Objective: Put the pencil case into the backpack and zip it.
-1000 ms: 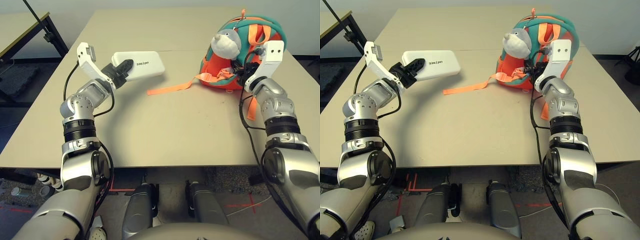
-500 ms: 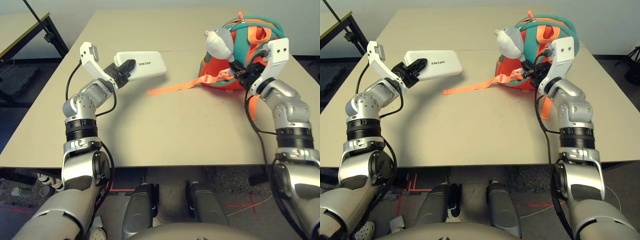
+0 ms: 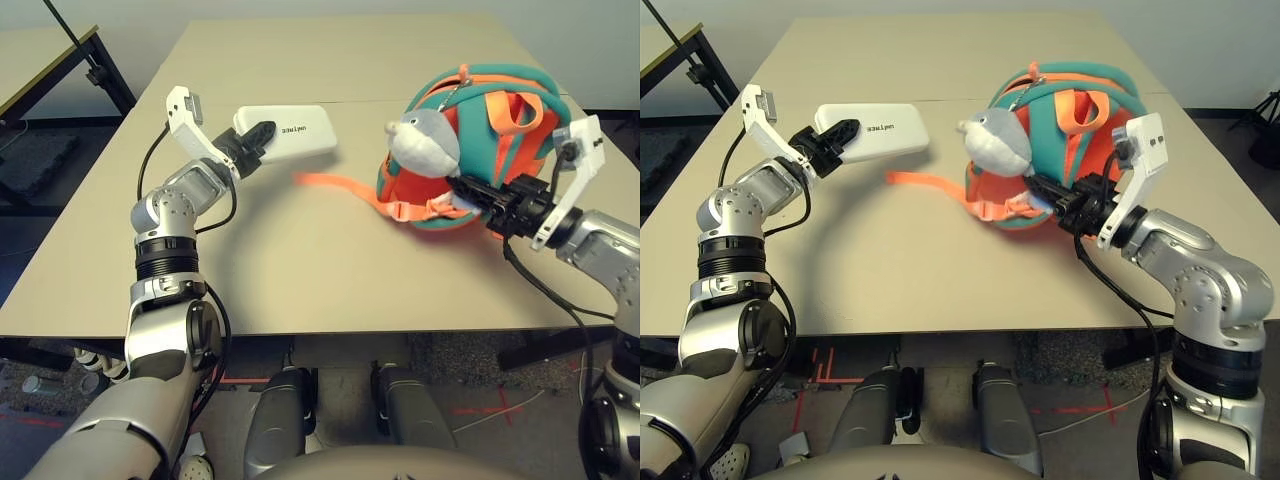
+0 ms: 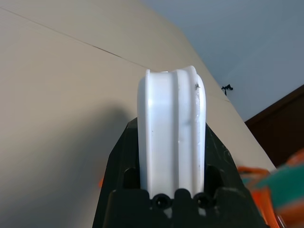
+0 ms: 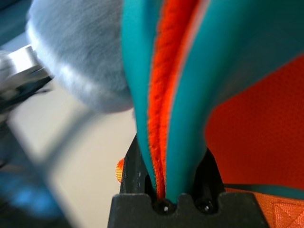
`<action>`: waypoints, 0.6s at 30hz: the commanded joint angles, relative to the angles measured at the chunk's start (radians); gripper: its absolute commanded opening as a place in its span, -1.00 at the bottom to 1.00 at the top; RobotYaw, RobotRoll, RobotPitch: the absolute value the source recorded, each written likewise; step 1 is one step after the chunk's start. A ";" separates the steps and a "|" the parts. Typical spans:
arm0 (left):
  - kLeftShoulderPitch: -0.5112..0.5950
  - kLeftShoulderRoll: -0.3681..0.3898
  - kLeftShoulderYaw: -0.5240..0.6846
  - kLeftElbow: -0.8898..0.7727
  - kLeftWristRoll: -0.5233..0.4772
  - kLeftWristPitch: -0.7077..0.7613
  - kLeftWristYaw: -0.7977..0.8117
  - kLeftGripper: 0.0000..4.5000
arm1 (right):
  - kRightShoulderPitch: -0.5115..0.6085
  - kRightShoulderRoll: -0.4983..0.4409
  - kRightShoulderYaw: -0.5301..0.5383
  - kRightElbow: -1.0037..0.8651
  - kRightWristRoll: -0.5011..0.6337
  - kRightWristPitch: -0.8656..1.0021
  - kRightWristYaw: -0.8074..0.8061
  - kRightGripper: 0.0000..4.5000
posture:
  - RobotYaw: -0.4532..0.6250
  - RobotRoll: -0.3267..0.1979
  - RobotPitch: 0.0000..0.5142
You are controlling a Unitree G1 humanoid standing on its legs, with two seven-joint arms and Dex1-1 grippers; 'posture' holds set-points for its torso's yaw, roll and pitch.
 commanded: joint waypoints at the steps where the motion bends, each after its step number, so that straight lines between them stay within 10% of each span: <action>1: -0.021 -0.001 -0.008 0.013 0.006 -0.018 -0.022 -0.44 | 0.030 -0.031 -0.013 -0.061 0.142 0.034 0.030 -0.89 | -0.54 0.25 -0.51; 18: -0.039 0.024 -0.049 -0.021 0.006 -0.017 -0.087 -0.44 | -0.037 0.061 0.242 0.100 -0.275 -0.218 -0.164 -0.89 | -0.50 0.25 -0.57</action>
